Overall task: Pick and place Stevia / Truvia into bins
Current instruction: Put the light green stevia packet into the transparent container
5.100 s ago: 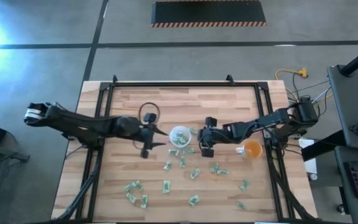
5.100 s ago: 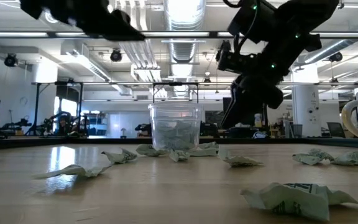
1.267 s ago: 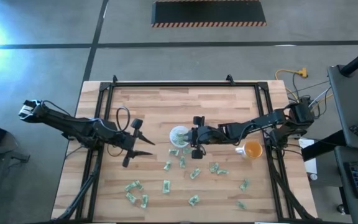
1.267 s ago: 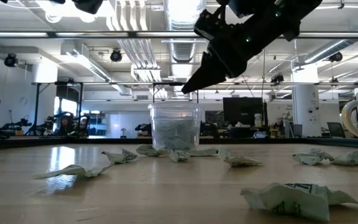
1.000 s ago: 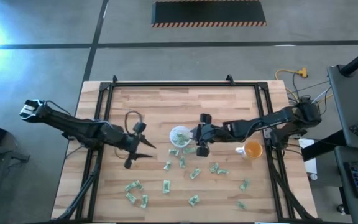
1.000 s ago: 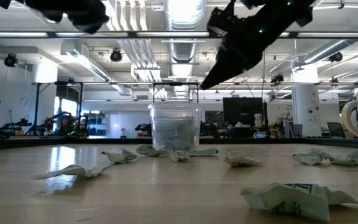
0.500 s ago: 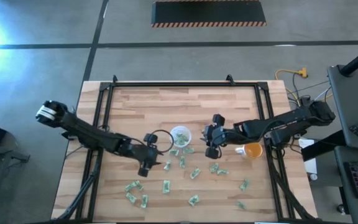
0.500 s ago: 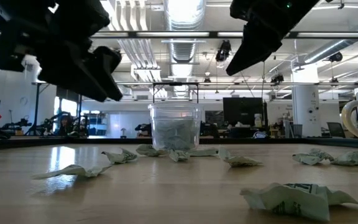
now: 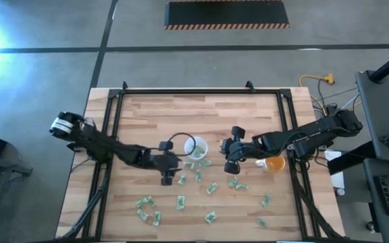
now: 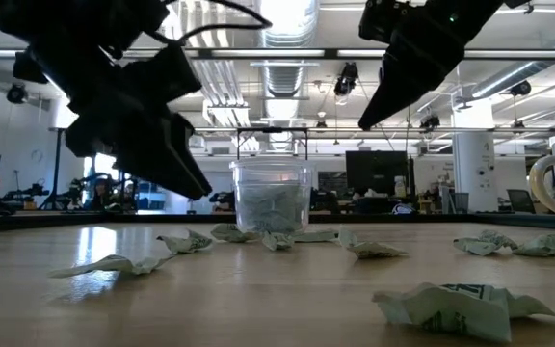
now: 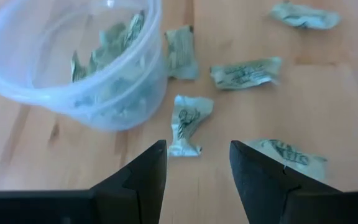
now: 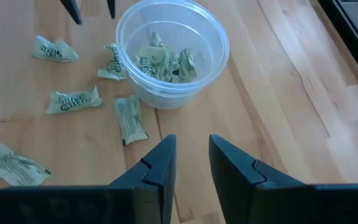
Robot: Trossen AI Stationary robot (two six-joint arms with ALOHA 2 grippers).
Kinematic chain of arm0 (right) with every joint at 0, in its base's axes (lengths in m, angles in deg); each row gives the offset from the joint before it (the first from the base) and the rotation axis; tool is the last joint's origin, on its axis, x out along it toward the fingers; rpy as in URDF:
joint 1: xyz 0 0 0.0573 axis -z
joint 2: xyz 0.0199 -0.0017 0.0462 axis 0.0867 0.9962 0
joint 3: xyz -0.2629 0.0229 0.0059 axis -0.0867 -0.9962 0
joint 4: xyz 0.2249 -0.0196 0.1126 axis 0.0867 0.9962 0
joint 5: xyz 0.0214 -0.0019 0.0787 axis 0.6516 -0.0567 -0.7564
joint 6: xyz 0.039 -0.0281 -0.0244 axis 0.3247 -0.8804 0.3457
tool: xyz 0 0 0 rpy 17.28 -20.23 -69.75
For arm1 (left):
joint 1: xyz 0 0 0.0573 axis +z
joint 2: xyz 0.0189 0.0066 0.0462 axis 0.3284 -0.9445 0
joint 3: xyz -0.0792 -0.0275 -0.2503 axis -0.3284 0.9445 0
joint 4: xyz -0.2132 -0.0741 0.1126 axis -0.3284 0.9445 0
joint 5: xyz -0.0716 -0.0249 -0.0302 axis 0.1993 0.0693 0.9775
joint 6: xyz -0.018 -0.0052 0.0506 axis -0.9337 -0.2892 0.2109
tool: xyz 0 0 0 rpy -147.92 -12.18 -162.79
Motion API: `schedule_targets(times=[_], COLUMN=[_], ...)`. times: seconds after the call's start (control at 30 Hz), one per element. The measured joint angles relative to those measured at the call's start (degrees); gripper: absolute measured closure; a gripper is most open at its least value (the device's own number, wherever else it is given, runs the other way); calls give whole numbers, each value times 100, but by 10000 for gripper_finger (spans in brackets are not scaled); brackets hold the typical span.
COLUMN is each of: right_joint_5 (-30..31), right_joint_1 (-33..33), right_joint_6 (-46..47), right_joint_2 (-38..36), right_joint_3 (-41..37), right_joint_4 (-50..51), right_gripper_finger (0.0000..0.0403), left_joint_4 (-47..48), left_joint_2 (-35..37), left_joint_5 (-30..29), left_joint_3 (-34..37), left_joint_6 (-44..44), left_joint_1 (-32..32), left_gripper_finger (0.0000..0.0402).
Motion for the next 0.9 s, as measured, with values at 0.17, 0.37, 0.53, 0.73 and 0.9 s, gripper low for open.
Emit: schedule_targets(times=[0.17,0.37,0.53,0.73,0.9], right_joint_5=[-2,-7,-11,-13,-13], right_joint_1=[0,-1,-1,-1,0], right_joint_6=[22,44,44,52,68], right_joint_2=[0,0,0,0,0], right_joint_3=[-11,-22,-25,-31,-31], right_joint_4=[-1,-2,-4,-4,-6], right_gripper_finger=[324,325,320,323,330], left_joint_4=[-240,-403,-417,-497,-806], left_joint_2=[-366,-570,-614,-662,-662], left_joint_5=[7,8,8,9,44], left_joint_3=[0,3,5,7,111], left_joint_6=[-154,-272,-271,-257,-229], left_joint_1=[117,293,358,371,374], left_gripper_finger=[242,242,242,242,242])
